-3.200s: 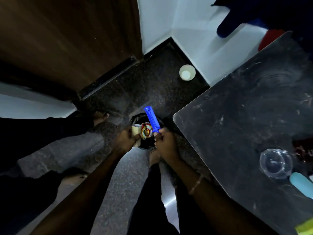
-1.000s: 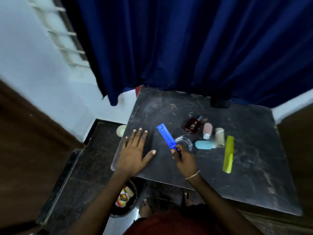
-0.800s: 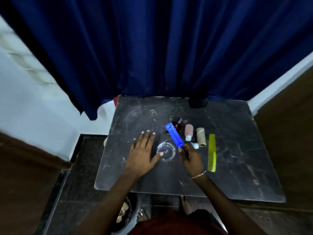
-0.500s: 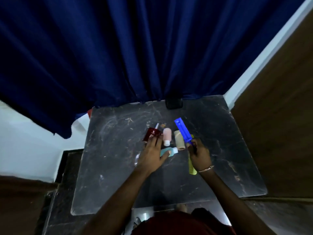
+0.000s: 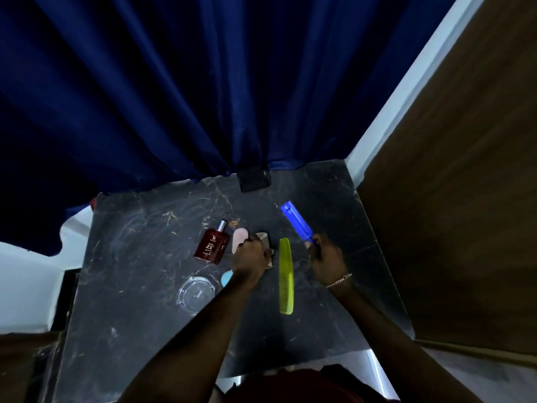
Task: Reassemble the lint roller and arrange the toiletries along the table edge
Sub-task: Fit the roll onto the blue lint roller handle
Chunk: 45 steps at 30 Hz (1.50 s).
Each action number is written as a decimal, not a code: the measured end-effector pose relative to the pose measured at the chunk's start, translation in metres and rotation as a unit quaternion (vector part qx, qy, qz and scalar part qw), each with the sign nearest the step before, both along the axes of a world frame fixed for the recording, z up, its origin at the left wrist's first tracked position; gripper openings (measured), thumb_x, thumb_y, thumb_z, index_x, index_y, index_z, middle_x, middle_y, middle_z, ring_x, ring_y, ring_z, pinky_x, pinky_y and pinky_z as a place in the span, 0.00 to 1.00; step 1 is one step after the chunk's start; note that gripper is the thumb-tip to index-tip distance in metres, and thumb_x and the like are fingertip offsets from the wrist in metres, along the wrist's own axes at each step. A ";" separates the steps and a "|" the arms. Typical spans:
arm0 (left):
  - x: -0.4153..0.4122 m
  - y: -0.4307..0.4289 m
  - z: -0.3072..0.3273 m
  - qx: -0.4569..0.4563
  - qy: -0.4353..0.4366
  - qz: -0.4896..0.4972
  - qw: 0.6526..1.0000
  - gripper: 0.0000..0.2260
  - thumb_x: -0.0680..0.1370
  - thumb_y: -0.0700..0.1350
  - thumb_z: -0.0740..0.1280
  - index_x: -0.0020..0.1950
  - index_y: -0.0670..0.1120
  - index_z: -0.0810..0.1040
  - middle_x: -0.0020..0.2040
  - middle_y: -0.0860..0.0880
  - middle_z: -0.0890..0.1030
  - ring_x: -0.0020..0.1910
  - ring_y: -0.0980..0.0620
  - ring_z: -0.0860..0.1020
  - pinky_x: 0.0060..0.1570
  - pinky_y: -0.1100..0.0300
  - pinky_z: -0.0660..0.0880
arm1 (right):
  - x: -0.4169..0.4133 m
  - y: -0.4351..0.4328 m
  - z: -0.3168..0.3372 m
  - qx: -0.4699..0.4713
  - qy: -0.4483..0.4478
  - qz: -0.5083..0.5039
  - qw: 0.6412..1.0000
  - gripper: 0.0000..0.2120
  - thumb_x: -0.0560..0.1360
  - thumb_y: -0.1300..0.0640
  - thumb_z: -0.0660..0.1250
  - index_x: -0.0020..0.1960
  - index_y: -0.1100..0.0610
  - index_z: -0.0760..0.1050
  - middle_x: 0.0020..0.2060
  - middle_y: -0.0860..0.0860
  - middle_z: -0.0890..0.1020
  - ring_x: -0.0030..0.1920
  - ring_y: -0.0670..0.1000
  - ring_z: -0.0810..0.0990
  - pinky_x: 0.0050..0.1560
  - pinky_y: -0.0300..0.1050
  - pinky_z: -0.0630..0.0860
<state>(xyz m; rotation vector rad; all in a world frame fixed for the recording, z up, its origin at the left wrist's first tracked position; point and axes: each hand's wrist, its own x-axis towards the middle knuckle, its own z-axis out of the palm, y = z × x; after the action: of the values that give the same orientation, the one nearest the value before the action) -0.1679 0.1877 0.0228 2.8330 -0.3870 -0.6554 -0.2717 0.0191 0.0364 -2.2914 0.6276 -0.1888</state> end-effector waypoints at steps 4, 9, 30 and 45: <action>-0.001 -0.010 -0.009 0.002 0.008 0.040 0.999 0.25 0.78 0.57 0.69 0.66 0.40 0.73 0.61 0.41 0.83 0.62 0.40 0.81 0.60 0.49 0.78 | 0.007 -0.007 -0.008 0.018 0.020 0.000 1.000 0.08 0.79 0.56 0.65 0.57 0.56 0.75 0.45 0.55 0.83 0.46 0.56 0.82 0.49 0.43 0.76; -0.004 -0.025 -0.015 -0.004 -0.003 0.084 0.996 0.22 0.79 0.54 0.68 0.64 0.39 0.73 0.60 0.42 0.84 0.61 0.42 0.83 0.59 0.50 0.78 | 0.008 -0.012 -0.012 0.014 0.029 -0.016 0.999 0.11 0.79 0.53 0.64 0.60 0.55 0.75 0.50 0.57 0.84 0.50 0.59 0.83 0.52 0.49 0.79; -0.014 0.089 0.070 -0.484 0.045 0.159 0.859 0.21 0.64 0.50 0.77 0.56 0.62 0.84 0.53 0.52 0.77 0.49 0.50 0.83 0.40 0.47 0.85 | -0.024 -0.011 0.044 0.081 -0.067 0.159 0.982 0.07 0.76 0.56 0.71 0.54 0.54 0.80 0.38 0.45 0.82 0.38 0.38 0.79 0.45 0.42 0.78; -0.018 0.174 0.104 -0.544 0.164 0.102 0.816 0.19 0.69 0.47 0.80 0.59 0.50 0.86 0.55 0.46 0.88 0.50 0.54 0.86 0.44 0.64 0.82 | 0.008 0.019 0.110 0.199 0.050 0.331 0.921 0.09 0.74 0.63 0.74 0.51 0.52 0.86 0.31 0.50 0.84 0.34 0.39 0.76 0.37 0.36 0.74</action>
<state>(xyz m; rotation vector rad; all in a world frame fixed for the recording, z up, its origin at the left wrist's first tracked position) -0.1862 0.3619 0.1269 1.5999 -0.2574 -0.5823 -0.2641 0.0377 0.1462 -1.9900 -0.0883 0.3524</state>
